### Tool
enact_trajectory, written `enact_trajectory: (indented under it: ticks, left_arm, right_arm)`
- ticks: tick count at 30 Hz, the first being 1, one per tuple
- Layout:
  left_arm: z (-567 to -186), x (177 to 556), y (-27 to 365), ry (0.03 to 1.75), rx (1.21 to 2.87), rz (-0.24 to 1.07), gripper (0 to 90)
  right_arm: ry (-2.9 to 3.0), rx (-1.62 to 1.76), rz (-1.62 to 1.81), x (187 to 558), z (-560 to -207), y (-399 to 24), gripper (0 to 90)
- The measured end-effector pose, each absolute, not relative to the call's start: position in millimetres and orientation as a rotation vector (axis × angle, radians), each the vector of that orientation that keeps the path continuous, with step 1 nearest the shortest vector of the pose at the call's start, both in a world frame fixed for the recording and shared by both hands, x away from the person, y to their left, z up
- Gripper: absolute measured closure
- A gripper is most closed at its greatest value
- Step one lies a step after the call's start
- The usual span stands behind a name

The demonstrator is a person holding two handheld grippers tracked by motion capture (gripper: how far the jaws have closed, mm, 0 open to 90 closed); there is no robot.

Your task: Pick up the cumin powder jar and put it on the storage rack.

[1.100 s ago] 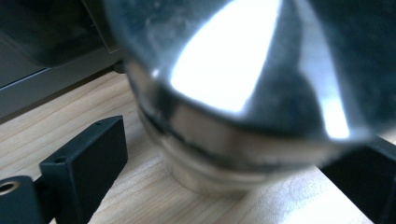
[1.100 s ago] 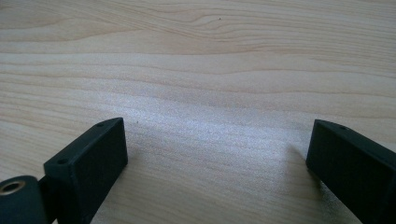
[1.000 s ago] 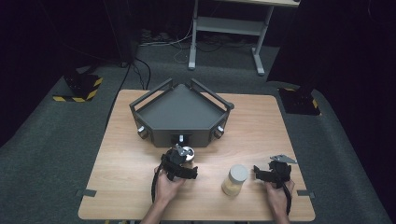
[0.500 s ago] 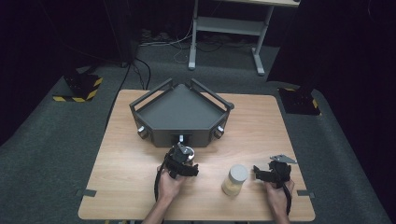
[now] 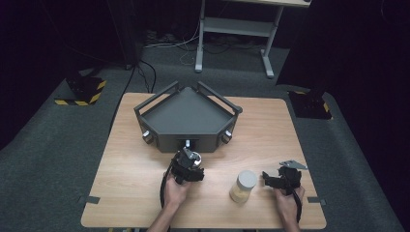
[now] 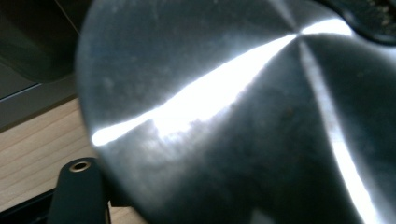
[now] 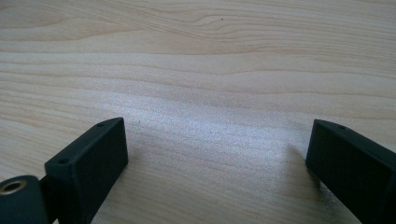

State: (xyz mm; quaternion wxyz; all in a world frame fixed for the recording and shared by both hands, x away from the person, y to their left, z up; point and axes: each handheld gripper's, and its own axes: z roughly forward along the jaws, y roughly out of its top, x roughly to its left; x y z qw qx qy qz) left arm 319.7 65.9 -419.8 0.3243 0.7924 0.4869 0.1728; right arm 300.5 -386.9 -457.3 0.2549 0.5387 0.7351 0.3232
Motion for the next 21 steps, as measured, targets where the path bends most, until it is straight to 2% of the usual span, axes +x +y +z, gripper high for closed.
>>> enact_trajectory:
  ticks: [21]
  left_arm:
    - [-416.4, 313.0, 64.5, 1.222, 2.115, 0.501, 31.1]
  right_arm:
    - [1.996, 1.463, 0.878, 300.5, -457.4, -387.0, 4.8]
